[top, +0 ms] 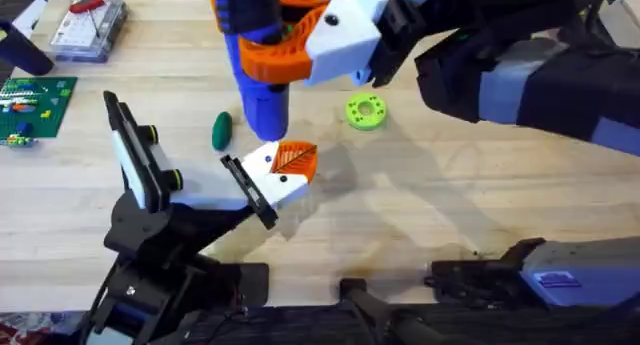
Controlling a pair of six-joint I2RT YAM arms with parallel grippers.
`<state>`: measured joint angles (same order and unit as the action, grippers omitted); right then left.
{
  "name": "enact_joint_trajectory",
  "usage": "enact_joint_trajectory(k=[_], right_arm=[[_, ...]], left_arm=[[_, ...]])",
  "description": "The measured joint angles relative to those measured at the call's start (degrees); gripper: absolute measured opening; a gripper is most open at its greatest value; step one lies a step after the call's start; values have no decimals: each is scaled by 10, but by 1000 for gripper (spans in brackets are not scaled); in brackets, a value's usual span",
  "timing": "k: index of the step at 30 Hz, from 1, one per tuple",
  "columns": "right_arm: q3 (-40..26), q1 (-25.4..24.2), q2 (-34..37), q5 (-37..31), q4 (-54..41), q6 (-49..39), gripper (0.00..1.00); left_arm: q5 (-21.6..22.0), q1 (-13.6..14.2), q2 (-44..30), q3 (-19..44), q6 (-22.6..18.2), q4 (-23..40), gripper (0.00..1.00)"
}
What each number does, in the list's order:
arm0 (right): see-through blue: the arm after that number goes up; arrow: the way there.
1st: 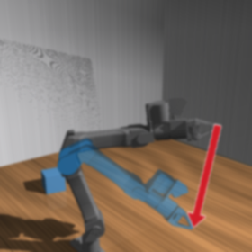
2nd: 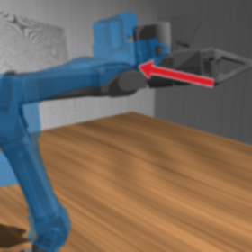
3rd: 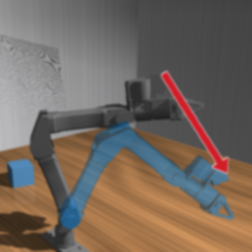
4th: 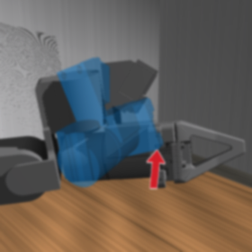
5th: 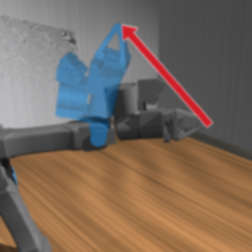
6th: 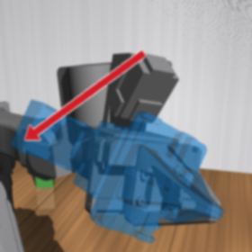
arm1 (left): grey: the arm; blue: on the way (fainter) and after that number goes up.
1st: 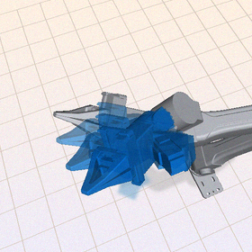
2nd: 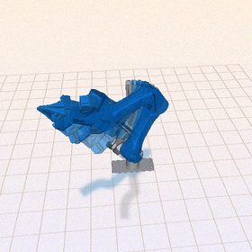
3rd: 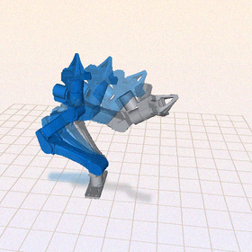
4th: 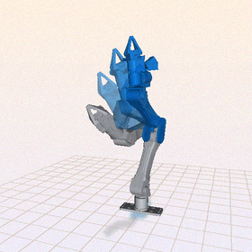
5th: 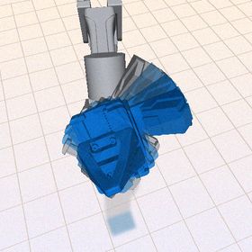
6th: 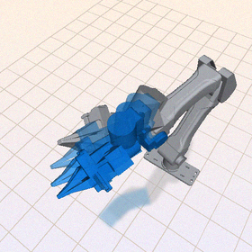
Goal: Pick up the gripper from the table and insert it into the empty holder that is missing its gripper. Then pick up a screw, insert it into the mounting hole, and use the screwdriver to tighten it. Finally, clean up the table by picking up the vegetable and placing it into the bucket.
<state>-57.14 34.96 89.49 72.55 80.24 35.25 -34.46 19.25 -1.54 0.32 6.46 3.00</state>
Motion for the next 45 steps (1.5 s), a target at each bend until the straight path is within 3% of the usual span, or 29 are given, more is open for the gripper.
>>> enact_joint_trajectory(k=[17,45], right_arm=[[0,21,0,2,-49,-42,52],[0,28,3,2,-52,-53,49]], left_arm=[[0,0,0,0,0,0,18],[0,0,0,0,0,0,18]])
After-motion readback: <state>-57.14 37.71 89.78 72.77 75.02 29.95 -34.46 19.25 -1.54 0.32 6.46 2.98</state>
